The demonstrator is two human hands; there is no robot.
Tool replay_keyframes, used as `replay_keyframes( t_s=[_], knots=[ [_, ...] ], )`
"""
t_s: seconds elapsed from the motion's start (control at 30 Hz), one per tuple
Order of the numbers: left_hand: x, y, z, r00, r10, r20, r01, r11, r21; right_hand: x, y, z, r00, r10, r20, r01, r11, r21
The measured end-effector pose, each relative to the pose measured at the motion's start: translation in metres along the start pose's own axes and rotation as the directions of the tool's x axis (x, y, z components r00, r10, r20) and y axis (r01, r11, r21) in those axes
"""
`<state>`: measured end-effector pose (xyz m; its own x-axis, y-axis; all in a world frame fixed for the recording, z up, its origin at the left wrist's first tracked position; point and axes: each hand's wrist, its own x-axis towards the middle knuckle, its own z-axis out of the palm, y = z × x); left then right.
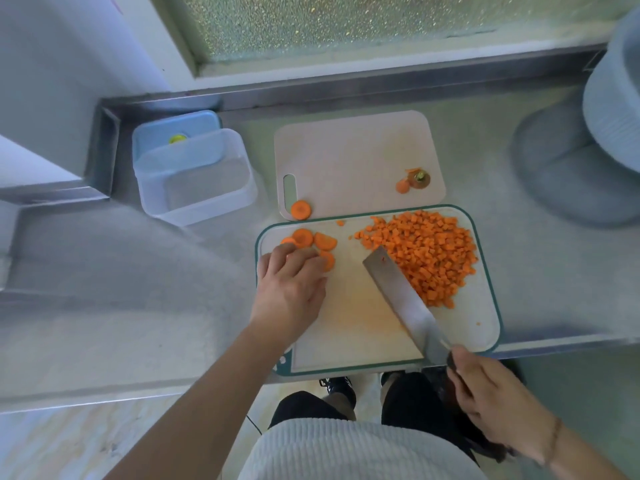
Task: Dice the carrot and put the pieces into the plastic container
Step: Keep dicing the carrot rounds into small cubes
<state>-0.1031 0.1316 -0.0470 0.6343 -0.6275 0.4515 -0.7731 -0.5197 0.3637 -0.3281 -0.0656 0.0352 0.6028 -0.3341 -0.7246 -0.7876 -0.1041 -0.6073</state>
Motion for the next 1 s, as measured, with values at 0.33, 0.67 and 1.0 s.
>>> replay_keyframes(
  t_s=[0.33, 0.67, 1.0],
  knots=[
    [0.009, 0.010, 0.007, 0.993, 0.080, 0.093, -0.099, 0.970, 0.223, -0.008, -0.007, 0.005, 0.995, -0.093, 0.022, 0.095, 0.992, -0.082],
    [-0.040, 0.052, 0.019, 0.970, 0.204, 0.135, -0.177, 0.967, -0.184, -0.012, -0.003, 0.011, 0.982, -0.187, 0.003, 0.179, 0.936, -0.302],
    [-0.045, 0.051, 0.024, 0.968, 0.216, 0.126, -0.175, 0.946, -0.274, -0.017, 0.002, 0.012, 0.993, -0.118, 0.029, 0.119, 0.890, -0.440]
  ],
)
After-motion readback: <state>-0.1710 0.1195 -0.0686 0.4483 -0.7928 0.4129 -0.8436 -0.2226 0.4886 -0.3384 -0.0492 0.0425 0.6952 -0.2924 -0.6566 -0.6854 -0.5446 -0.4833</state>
